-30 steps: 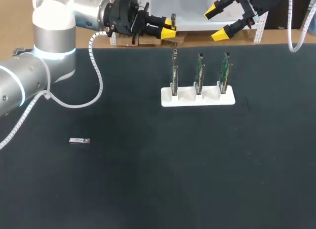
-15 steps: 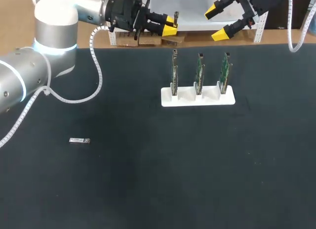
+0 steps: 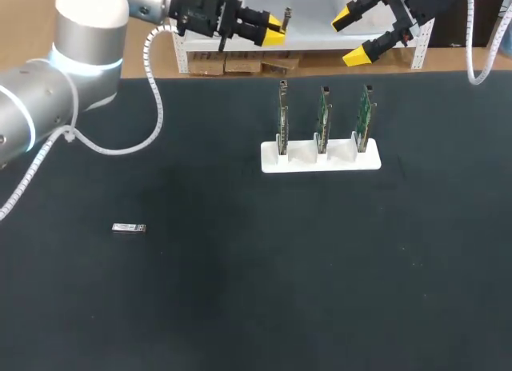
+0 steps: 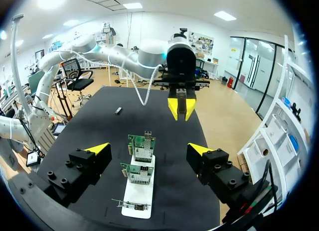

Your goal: Pick up the optical module with the left hand, and insert it into the network port with the right hand.

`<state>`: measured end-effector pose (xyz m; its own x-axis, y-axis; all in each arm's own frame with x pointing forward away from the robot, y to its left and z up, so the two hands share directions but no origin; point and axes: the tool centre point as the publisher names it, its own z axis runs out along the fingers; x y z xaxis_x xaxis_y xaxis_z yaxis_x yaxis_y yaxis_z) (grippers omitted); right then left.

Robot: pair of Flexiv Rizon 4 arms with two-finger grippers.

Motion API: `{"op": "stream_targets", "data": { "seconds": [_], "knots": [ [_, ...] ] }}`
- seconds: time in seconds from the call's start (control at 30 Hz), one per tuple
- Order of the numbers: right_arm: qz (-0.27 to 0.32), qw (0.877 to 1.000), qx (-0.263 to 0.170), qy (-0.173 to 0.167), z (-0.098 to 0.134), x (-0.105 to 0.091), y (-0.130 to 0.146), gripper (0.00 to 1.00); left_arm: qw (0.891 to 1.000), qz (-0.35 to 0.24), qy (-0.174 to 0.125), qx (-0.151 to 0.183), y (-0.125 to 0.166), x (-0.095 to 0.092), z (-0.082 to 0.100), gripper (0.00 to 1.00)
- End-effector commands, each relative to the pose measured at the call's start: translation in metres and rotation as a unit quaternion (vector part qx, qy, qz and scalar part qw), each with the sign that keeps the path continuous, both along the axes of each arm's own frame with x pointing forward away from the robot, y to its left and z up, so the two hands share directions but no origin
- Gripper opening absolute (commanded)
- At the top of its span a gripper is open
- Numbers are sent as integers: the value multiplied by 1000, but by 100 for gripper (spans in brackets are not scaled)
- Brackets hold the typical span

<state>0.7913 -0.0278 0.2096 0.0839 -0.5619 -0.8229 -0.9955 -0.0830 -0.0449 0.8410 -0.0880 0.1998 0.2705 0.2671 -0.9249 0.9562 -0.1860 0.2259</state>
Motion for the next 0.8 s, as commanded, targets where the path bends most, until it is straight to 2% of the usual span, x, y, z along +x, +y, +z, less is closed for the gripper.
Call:
{"op": "stream_targets", "data": {
  "seconds": [0.03, 0.73, 0.77, 0.8],
  "knots": [
    [-1, 1000, 0, -1, 0, -2, 0, 100, 1000, 13, -14, -16, 3, -11, -2, 0],
    [-1, 1000, 0, -1, 0, -2, 0, 100, 1000, 13, -14, -16, 3, -11, -2, 0],
    [-1, 1000, 0, -1, 0, -2, 0, 100, 999, 38, -15, -5, 5, -9, -1, 0],
    [-1, 1000, 0, -1, 0, -2, 0, 100, 999, 36, -17, -6, 6, -8, -1, 0]
  ]
}}
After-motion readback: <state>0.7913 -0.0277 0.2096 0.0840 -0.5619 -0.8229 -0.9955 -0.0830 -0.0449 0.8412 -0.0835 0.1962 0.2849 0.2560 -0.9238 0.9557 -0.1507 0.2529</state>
